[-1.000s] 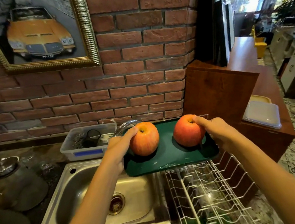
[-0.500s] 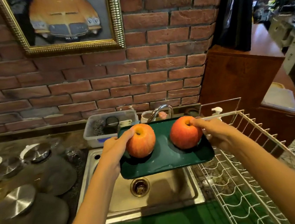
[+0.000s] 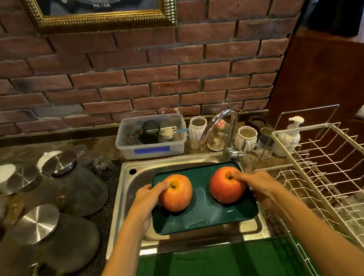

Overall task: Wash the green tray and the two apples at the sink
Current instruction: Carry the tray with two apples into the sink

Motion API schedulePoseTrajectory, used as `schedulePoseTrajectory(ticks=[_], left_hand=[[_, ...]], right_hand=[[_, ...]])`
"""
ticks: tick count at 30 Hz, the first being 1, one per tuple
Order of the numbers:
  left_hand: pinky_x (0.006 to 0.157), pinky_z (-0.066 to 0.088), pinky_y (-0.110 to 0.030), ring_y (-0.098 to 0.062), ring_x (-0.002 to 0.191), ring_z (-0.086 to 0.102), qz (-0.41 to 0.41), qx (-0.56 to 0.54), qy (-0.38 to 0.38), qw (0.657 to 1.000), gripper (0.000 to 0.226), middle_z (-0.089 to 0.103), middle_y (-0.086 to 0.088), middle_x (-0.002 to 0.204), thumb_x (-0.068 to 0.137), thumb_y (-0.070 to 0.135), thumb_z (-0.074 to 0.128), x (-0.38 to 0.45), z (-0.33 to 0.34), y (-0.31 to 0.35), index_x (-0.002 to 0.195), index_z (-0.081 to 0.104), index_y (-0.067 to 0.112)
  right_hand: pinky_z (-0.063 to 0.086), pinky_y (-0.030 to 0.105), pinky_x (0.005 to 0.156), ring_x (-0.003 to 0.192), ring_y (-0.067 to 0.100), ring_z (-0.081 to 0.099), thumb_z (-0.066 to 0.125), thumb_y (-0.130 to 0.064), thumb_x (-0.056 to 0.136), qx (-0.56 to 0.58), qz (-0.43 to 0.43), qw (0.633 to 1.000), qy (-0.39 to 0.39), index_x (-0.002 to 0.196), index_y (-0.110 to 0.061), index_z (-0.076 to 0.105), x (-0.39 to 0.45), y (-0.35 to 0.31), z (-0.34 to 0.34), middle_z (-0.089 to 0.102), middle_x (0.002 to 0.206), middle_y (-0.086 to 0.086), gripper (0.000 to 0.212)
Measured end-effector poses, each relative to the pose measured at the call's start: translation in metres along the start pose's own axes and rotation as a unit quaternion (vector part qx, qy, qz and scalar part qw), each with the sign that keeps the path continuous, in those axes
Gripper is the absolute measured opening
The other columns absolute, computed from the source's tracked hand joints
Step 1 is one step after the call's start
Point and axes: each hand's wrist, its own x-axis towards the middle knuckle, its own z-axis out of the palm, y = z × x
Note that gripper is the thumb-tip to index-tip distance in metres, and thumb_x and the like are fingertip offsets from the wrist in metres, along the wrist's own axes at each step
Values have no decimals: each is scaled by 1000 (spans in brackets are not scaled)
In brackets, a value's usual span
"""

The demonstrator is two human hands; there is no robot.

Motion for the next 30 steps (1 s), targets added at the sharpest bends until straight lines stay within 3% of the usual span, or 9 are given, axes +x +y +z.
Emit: schedulePoseTrajectory(ticks=[5, 7, 10, 14, 19, 23, 25, 27, 30], left_hand=[[61, 47, -22, -4, 84, 66, -13, 4, 13, 1000, 14, 74, 9, 96, 83, 29, 77, 34, 1, -30, 93, 68, 26], [64, 50, -19, -1, 84, 69, -2, -1, 20, 1000, 11, 78, 11, 88, 83, 25, 77, 46, 1, -39, 93, 71, 25], [73, 51, -22, -6, 95, 68, -14, -5, 25, 1000, 15, 76, 11, 93, 84, 25, 77, 66, -3, -52, 97, 70, 26], [67, 52, -18, -8, 98, 68, -36, 1, 29, 999, 20, 74, 6, 102, 87, 25, 75, 93, -9, -68, 105, 67, 26], [86, 52, -29, -17, 110, 67, -50, -3, 9, 999, 35, 73, -2, 116, 88, 18, 74, 124, -20, -88, 122, 65, 21], [85, 51, -28, -18, 111, 65, -73, -12, 11, 997, 36, 71, -2, 118, 89, 17, 72, 149, -24, -102, 123, 64, 23], [80, 53, -28, -20, 110, 66, -87, -19, 9, 996, 35, 71, -3, 118, 90, 16, 71, 160, -24, -110, 123, 64, 23], [78, 55, -28, -22, 111, 66, -94, -29, 7, 995, 40, 71, -6, 120, 90, 14, 70, 171, -24, -118, 129, 62, 20], [91, 56, -37, -24, 114, 66, -103, -28, 2, 994, 46, 69, -7, 124, 90, 16, 72, 187, -25, -125, 133, 59, 18]], right_hand=[[49, 33, 71, 99, 29, 62, 86, -36, 71, 17, 18, 1000, -13, 121, 2, 64, 49, 27, 16, 67, 114, 19, 66], [53, 38, 82, 109, 32, 61, 87, -30, 72, 38, 29, 999, -17, 129, 2, 58, 69, 37, 25, 64, 122, 21, 72], [50, 45, 100, 118, 33, 58, 85, -25, 75, 54, 38, 997, -27, 140, 3, 47, 91, 50, 40, 59, 131, 23, 81], [50, 42, 99, 119, 31, 58, 86, -26, 73, 71, 53, 995, -52, 147, 2, 37, 116, 70, 56, 54, 139, 22, 93], [43, 49, 111, 126, 31, 55, 92, -45, 44, 69, 68, 991, -94, 152, -2, 32, 145, 94, 70, 51, 144, 18, 130], [41, 53, 111, 128, 35, 53, 89, -44, 51, 68, 90, 988, -108, 152, -5, 36, 169, 110, 83, 50, 146, 19, 120], [46, 50, 105, 126, 36, 54, 87, -39, 57, 75, 107, 986, -99, 151, -7, 38, 182, 120, 87, 51, 143, 20, 111], [54, 39, 86, 115, 31, 60, 86, -38, 56, 87, 115, 985, -92, 147, -7, 43, 192, 129, 92, 59, 134, 19, 106], [56, 34, 71, 102, 29, 67, 88, -38, 52, 102, 125, 983, -84, 143, -8, 48, 201, 136, 99, 67, 117, 17, 104]])
